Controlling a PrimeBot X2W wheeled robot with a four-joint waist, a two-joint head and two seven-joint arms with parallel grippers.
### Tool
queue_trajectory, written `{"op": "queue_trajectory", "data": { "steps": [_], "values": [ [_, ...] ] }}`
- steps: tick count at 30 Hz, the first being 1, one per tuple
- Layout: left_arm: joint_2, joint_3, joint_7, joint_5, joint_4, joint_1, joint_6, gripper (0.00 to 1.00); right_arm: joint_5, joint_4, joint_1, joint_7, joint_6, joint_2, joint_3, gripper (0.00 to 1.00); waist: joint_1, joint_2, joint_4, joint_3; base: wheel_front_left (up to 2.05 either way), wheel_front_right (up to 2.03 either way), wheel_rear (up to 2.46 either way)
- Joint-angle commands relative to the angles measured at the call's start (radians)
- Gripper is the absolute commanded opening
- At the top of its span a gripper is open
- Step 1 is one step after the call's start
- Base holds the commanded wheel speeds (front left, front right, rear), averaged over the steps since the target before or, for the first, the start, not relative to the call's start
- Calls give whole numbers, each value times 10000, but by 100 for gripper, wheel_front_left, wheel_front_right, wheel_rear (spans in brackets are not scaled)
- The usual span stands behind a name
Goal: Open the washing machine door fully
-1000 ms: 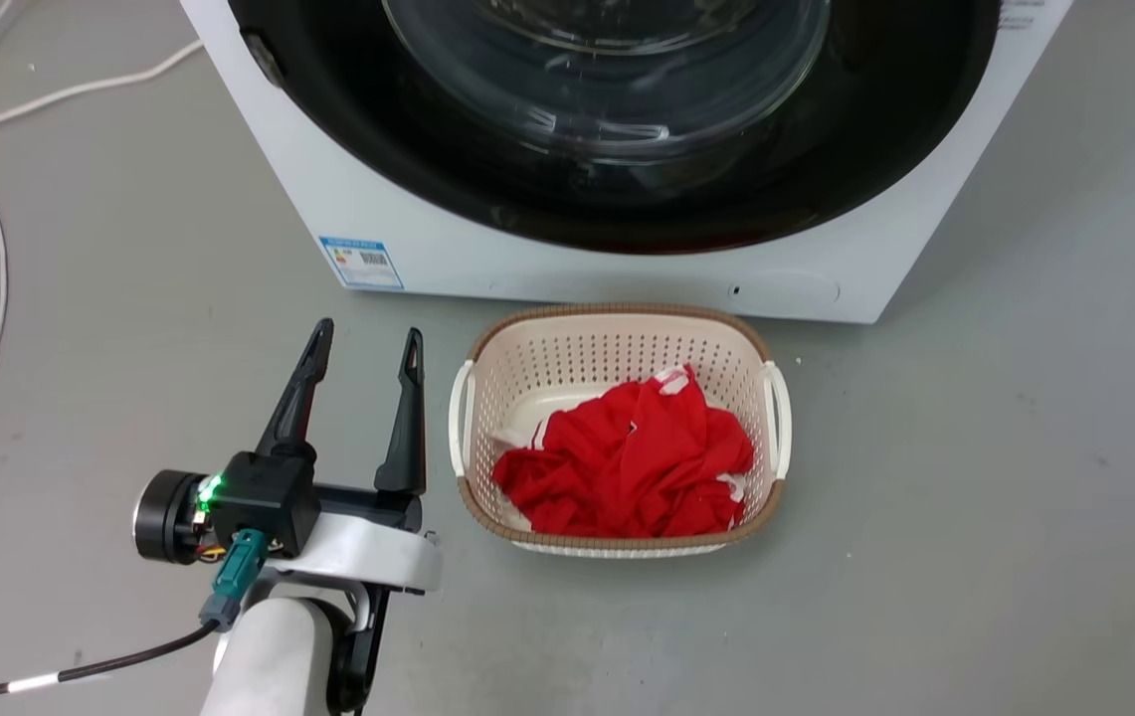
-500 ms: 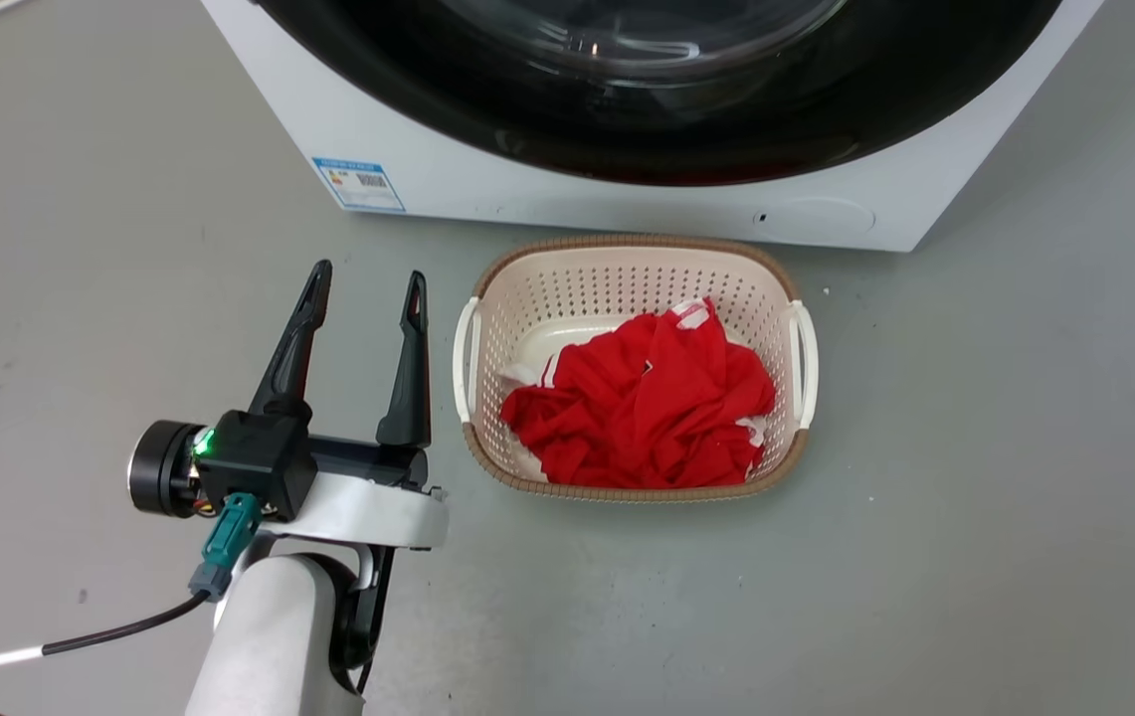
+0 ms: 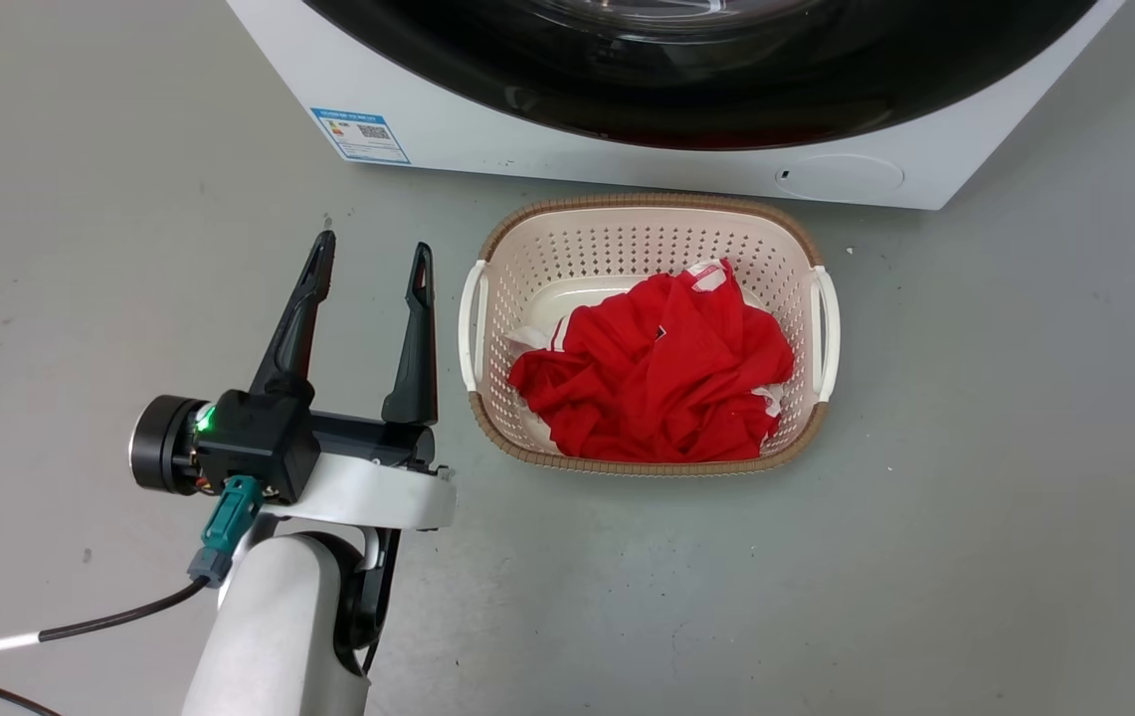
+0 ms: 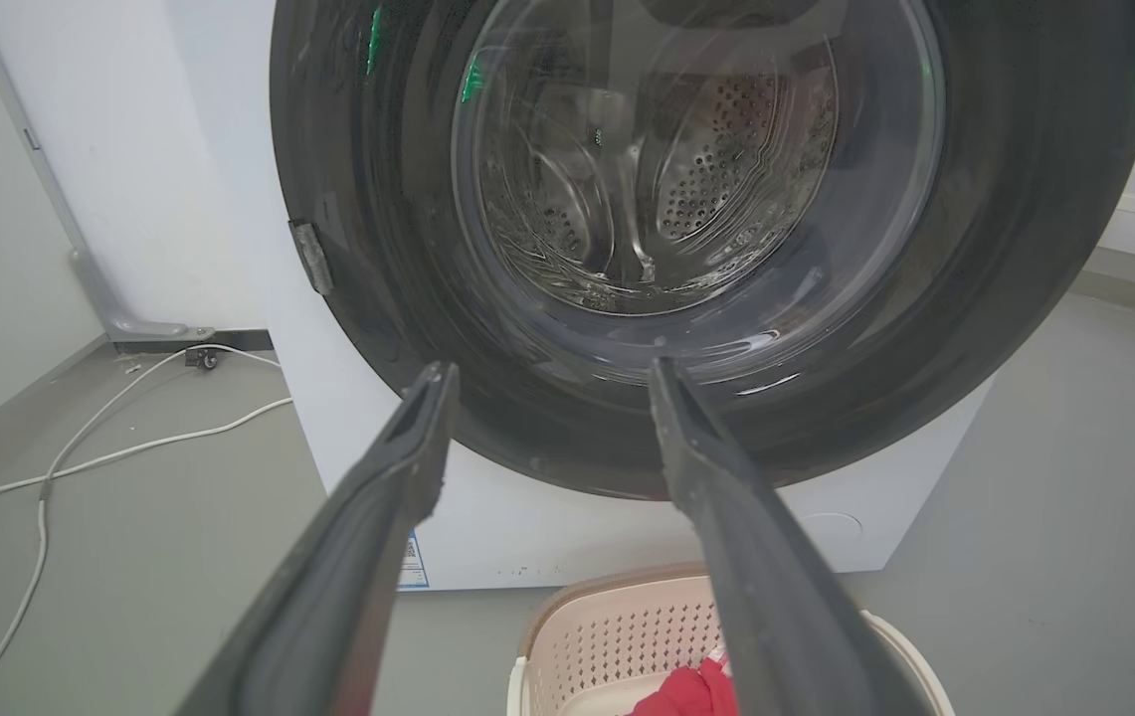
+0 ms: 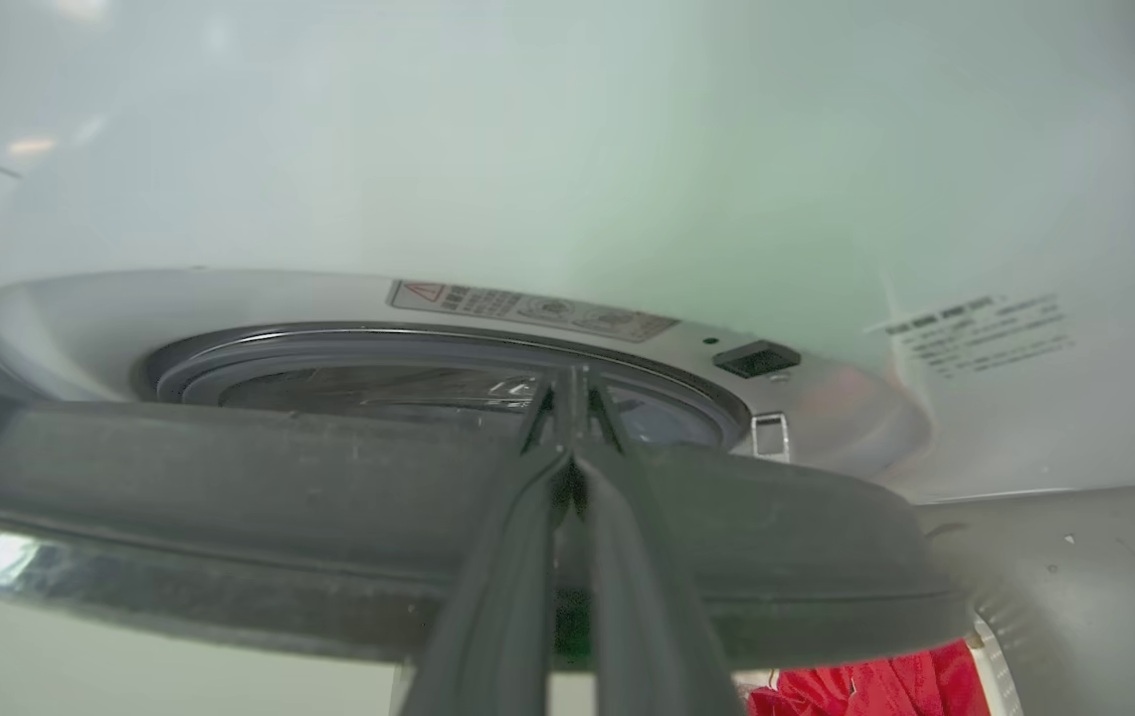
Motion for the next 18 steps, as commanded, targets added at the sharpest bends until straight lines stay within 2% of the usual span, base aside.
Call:
{"op": "queue_trajectory", "data": {
  "steps": [1,18],
  "values": [
    [-11,-47,-26,-61,12,-100,35,100,-10,-2,144,196,0,149,-29,0,-1,0,37,12,0,0,0],
    [-12,-155,-26,-109,198,32,141,100,216,-5,286,1731,0,301,-329,0,-1,0,-76,-454,0,0,0]
  ]
}}
